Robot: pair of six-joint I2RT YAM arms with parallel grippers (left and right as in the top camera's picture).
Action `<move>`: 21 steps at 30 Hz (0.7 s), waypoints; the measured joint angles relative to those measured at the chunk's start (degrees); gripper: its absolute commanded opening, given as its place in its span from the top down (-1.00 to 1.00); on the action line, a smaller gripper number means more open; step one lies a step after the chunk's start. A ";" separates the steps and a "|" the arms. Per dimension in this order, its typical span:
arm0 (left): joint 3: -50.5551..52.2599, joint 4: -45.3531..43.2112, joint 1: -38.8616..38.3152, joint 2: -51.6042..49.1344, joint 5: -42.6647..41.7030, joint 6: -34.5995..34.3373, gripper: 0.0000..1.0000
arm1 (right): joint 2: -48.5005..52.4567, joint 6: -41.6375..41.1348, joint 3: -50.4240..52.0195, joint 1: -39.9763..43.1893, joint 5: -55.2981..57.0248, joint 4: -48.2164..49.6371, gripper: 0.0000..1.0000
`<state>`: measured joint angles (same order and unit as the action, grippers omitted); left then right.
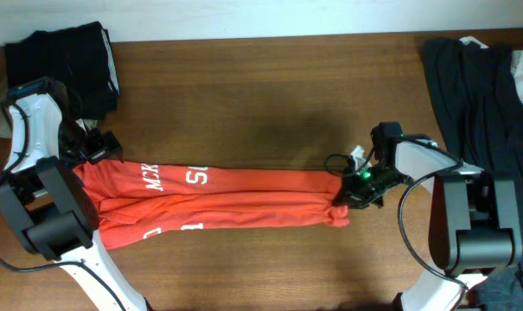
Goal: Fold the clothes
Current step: 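Lower the folded edge onto the shirt and release, lifting both grippers, then grasp the strip's right end with the right gripper and fold it leftward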
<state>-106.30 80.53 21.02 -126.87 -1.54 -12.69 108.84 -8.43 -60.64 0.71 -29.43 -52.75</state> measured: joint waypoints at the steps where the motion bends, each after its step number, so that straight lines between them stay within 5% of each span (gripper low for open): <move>1: 0.00 0.00 -0.02 0.00 0.02 0.00 -0.98 | 0.07 -0.33 -1.55 0.74 2.56 -2.08 0.92; 10: 0.00 0.02 -0.02 0.00 -0.59 0.00 -0.98 | -5.64 -0.96 -15.76 6.38 17.59 -14.71 0.92; 21: 0.00 -0.85 -1.95 0.00 -1.27 0.00 -0.99 | -5.73 -5.49 -15.76 -16.76 10.12 -6.43 0.92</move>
<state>-106.30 79.68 19.07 -126.87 -2.81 -12.69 103.11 -13.91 -76.40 -16.05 -19.31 -59.18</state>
